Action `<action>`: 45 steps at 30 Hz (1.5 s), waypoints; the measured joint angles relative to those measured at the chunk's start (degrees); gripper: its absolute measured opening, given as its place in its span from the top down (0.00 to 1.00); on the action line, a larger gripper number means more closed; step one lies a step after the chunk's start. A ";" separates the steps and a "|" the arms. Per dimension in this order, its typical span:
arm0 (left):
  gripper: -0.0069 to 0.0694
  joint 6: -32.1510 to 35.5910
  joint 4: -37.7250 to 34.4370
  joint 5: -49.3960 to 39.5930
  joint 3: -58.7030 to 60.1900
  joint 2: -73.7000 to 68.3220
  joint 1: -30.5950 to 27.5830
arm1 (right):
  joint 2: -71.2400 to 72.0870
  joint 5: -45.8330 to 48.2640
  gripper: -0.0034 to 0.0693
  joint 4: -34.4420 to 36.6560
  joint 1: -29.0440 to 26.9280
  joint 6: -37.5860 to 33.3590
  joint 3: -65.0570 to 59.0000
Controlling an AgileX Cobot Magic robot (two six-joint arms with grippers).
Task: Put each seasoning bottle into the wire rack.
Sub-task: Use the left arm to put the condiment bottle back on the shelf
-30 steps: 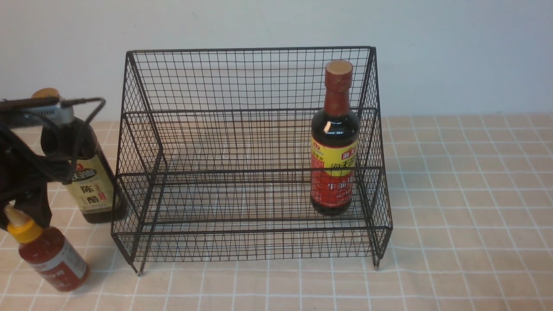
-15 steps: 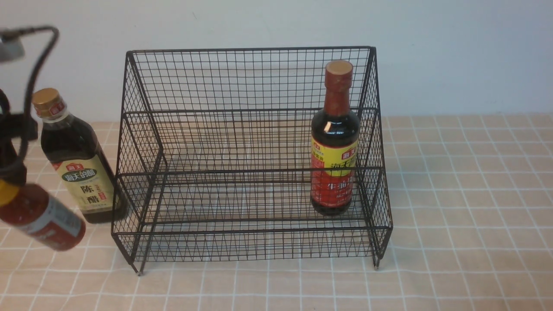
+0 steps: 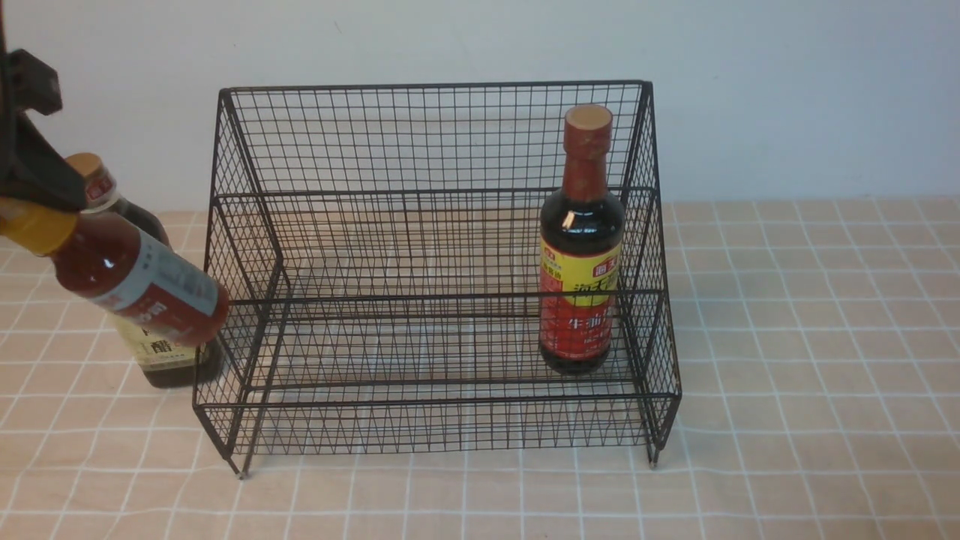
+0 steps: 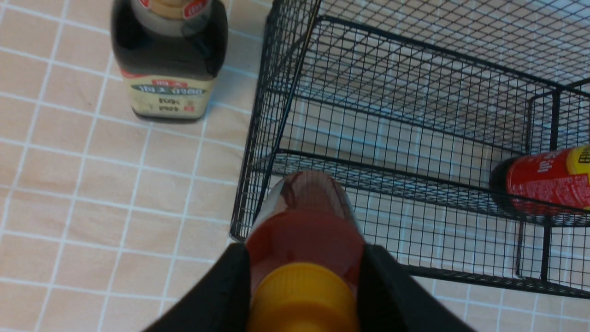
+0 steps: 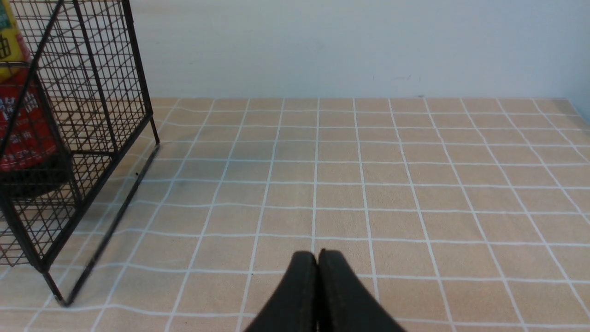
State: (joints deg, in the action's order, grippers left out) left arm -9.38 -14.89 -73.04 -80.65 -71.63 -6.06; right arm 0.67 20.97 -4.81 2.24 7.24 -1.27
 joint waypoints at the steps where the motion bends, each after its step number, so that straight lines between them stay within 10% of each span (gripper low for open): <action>1: 0.56 0.00 0.00 -0.05 0.00 -0.62 0.30 | 0.00 0.00 0.97 0.00 0.00 0.00 0.00; 20: 0.56 -12.46 16.50 7.88 -1.14 -12.31 22.46 | 0.00 0.00 0.97 0.00 0.00 0.00 0.00; 45: 0.56 -13.54 19.82 6.33 -6.31 -14.46 24.39 | 0.00 0.00 0.97 0.00 0.00 0.00 0.00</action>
State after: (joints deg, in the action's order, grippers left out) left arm -22.93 4.93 -66.71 -86.96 -86.09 18.33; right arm 0.67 20.97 -4.81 2.24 7.24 -1.27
